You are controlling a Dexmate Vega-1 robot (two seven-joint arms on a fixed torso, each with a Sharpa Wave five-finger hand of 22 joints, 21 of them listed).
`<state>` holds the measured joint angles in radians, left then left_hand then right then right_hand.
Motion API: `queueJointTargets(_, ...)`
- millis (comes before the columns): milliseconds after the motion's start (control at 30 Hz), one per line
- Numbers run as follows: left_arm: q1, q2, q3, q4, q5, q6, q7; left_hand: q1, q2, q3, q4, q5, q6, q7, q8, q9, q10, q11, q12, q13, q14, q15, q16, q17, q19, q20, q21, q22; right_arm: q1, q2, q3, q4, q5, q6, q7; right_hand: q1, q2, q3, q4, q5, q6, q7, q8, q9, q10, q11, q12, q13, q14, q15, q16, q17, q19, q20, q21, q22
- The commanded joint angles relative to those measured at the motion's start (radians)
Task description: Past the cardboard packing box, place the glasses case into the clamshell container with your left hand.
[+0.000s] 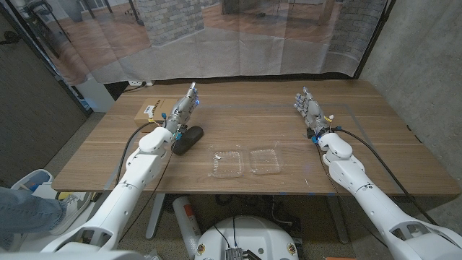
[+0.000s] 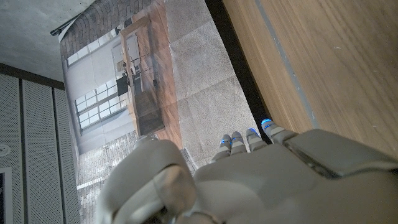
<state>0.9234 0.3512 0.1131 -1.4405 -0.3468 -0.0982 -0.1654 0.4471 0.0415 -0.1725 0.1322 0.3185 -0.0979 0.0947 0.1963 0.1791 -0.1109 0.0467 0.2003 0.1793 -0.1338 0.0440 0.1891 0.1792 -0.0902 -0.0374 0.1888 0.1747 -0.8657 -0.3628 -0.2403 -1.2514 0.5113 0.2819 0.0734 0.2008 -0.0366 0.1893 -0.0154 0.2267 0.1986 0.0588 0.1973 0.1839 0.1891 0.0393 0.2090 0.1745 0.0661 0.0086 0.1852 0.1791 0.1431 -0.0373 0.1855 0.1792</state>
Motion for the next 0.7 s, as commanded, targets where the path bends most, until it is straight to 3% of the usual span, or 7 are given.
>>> queueJointTargets(33, 0.027, 0.000, -0.028, -0.032, 0.015, -0.016, -0.004, 0.005, 0.014, 0.001, -0.003, 0.005, 0.009, -0.003, 0.007, 0.005, 0.010, 0.000, 0.007, 0.005, 0.005, -0.001, 0.004, 0.002, -0.005, -0.030, 0.006, 0.003, 0.014, 0.012, 0.003, 0.017, -0.011, -0.006, 0.004, 0.004, 0.013, 0.008, -0.002, 0.005, 0.004, -0.004, 0.005, 0.003, 0.009, -0.006, 0.004, 0.005, 0.003, -0.004, 0.002, 0.001, -0.004, -0.021, 0.005, 0.002)
queueJointTargets(700, 0.066, 0.007, -0.056, -0.063, 0.020, -0.102, -0.025, 0.015, 0.023, 0.003, -0.009, 0.007, 0.023, -0.006, 0.009, 0.004, 0.025, -0.006, 0.010, 0.005, 0.021, -0.002, 0.007, 0.002, 0.001, -0.025, 0.009, 0.003, 0.015, 0.018, 0.002, 0.017, -0.023, 0.018, -0.002, 0.006, 0.017, 0.008, -0.004, 0.005, 0.007, -0.006, 0.004, 0.003, 0.011, -0.008, 0.004, 0.006, 0.004, -0.005, 0.001, 0.001, -0.005, -0.022, 0.006, 0.002)
